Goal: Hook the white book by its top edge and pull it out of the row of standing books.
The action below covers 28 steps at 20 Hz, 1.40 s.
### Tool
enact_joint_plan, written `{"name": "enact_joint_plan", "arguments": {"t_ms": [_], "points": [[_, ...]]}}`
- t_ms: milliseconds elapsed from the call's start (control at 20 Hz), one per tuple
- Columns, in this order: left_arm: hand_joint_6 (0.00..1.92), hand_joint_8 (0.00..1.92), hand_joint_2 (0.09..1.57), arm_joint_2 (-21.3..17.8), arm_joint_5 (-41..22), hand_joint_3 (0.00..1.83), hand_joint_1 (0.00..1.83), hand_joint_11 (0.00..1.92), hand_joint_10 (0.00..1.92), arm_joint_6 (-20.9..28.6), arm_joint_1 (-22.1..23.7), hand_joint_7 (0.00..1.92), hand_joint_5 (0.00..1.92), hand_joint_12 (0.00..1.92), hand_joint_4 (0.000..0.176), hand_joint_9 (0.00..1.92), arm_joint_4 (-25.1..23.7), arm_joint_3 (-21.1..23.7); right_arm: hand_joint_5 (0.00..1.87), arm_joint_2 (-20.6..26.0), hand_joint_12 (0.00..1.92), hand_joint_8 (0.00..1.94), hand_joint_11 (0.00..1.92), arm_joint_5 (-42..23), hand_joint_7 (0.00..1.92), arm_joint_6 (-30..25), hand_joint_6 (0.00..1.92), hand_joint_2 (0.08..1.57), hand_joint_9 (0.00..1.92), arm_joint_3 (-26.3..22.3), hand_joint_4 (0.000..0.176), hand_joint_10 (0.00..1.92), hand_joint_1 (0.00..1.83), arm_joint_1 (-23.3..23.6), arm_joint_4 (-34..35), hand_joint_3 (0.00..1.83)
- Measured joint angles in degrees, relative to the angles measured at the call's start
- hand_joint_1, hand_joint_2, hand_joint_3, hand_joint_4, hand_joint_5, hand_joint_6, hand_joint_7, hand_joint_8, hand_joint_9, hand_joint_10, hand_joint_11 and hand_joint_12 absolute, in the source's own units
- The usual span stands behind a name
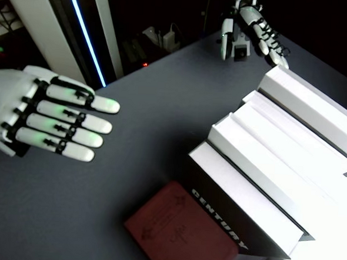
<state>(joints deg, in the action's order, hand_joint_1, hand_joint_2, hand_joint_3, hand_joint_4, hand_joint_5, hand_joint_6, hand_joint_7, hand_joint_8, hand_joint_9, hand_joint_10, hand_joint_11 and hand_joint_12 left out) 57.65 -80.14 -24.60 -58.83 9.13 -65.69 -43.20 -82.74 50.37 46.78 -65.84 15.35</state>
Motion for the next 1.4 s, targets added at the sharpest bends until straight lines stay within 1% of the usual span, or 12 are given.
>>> {"name": "enact_joint_plan", "arguments": {"t_ms": [50, 250, 350, 450, 550, 650, 800, 950, 1000, 1100, 1250, 1400], "points": [[0.00, 0.00, 1.39, 0.00, 0.07, 0.01, 0.13, 0.00, 0.00, 0.00, 0.00, 0.00, 0.05, 0.00, 0.033, 0.00, -0.09, 0.00, 0.13, 0.02, 0.16, 0.00, 0.00, -0.07, 0.00, 0.00, 0.01, 1.40, 0.00, 0.04, 0.000, 0.00, 0.63, 0.00, 0.07, 0.00], [0.00, 0.00, 1.39, 0.02, 0.42, 0.00, 0.09, 0.00, 0.00, 0.00, 0.02, 0.00, 0.03, 0.00, 0.023, 0.00, -0.50, -0.26, 0.09, 0.00, 0.00, 0.00, 0.00, 0.66, 0.00, -0.09, 0.00, 1.43, 0.00, 1.03, 0.000, 0.00, 0.66, 1.53, -0.09, 0.01], [0.00, 0.00, 1.39, 0.02, 0.76, 0.00, 0.10, 0.00, 0.00, 0.00, 0.02, 0.00, 0.03, 0.00, 0.027, 0.00, -0.42, -0.33, 0.09, 0.00, 0.00, 0.00, 0.00, 1.79, 0.00, -0.09, 0.00, 1.43, 0.00, 1.60, 0.000, 0.00, 0.64, 2.80, -0.39, 0.00], [0.00, 0.00, 1.40, 0.07, 1.07, 0.00, 0.10, 0.00, 0.00, 0.00, 0.02, 0.00, 0.03, 0.00, 0.023, 0.00, -0.33, -0.37, 0.08, -0.66, 0.00, 0.00, 0.00, 4.98, 0.00, -0.09, 0.00, 1.43, 0.00, 3.76, 0.000, 0.00, 0.64, 7.50, -0.96, 0.01], [0.00, 0.00, 1.39, 0.07, 1.14, 0.00, 0.11, 0.00, 0.00, 0.02, -0.07, 0.00, 0.03, 0.00, 0.027, 0.00, -0.31, -0.37, 0.10, -1.57, 0.00, 0.00, 0.00, 7.74, 0.00, 0.66, 0.01, 1.44, 0.00, 5.31, 0.000, 0.00, 0.53, 11.65, -1.92, 0.01], [0.00, 0.00, 1.40, 0.07, 1.20, 0.00, 0.08, 0.00, 0.00, 0.02, -0.22, 0.00, 0.01, 0.00, 0.034, 0.00, -0.07, -0.37, 0.08, -2.93, 0.00, 0.00, 0.00, 11.37, 0.00, 3.23, 0.00, 1.45, 0.00, 6.36, 0.000, 0.00, 0.33, 16.63, -2.82, 0.01], [0.01, 0.00, 1.39, 0.07, 1.27, 0.00, 0.17, 0.00, 0.00, 0.07, -0.74, 0.00, 0.04, 0.00, 0.018, 0.00, 0.28, -0.72, 0.01, -5.70, 0.00, 0.00, 0.00, 16.41, 0.00, 4.90, 0.00, 1.47, 0.00, 9.46, 0.000, 0.00, 0.21, 23.04, -3.63, 0.01], [0.00, 0.00, 1.39, 0.07, 0.96, 0.00, 0.17, 0.00, 0.00, 0.09, -1.16, 0.00, 0.03, 0.00, 0.044, 0.00, 0.87, -0.72, 0.02, -8.02, 0.00, 0.00, 0.00, 21.77, 0.00, 6.64, 0.01, 1.43, 0.00, 12.22, 0.000, 0.00, 0.28, 28.55, -2.82, 0.00], [0.00, 0.00, 1.39, 0.09, 0.96, 0.00, 0.19, 0.00, 0.00, 0.26, -1.46, 0.00, 0.04, 0.00, 0.043, 0.00, 0.83, -0.72, 0.03, -9.01, 0.00, 0.00, 0.00, 23.74, 0.00, 7.78, 0.01, 1.43, 0.00, 13.07, 0.000, 0.00, 0.25, 31.19, -2.80, 0.00], [0.01, 0.00, 1.39, 0.13, 0.98, 0.00, 0.24, 0.00, 0.00, 0.33, -1.53, 0.00, 0.05, 0.00, 0.032, 0.00, 0.90, -0.72, 0.07, -10.10, 0.00, 0.00, 0.00, 25.75, 0.00, 9.44, 0.02, 1.43, 0.00, 14.05, 0.000, 0.00, 0.28, 33.94, -3.41, 0.00], [0.01, 0.00, 1.39, 0.13, 0.90, 0.00, 0.26, 0.00, 0.00, 0.37, -1.53, 0.00, 0.08, 0.00, 0.017, 0.00, 1.20, -0.74, 0.13, -11.93, 0.00, 0.00, 0.00, 29.20, 0.00, 9.90, 0.03, 1.44, 0.00, 15.78, 0.000, 0.00, 0.21, 36.48, -3.85, 0.00], [0.01, 0.00, 1.39, 0.13, 0.79, 0.00, 0.26, 0.00, 0.00, 0.42, -1.73, 0.00, 0.08, 0.00, 0.031, 0.00, 1.36, -0.72, 0.17, -12.87, 0.00, 0.00, 0.00, 32.28, 0.00, 10.88, 0.04, 1.42, 0.00, 16.83, 0.000, 0.00, 0.20, 37.77, -3.32, 0.00]]}}
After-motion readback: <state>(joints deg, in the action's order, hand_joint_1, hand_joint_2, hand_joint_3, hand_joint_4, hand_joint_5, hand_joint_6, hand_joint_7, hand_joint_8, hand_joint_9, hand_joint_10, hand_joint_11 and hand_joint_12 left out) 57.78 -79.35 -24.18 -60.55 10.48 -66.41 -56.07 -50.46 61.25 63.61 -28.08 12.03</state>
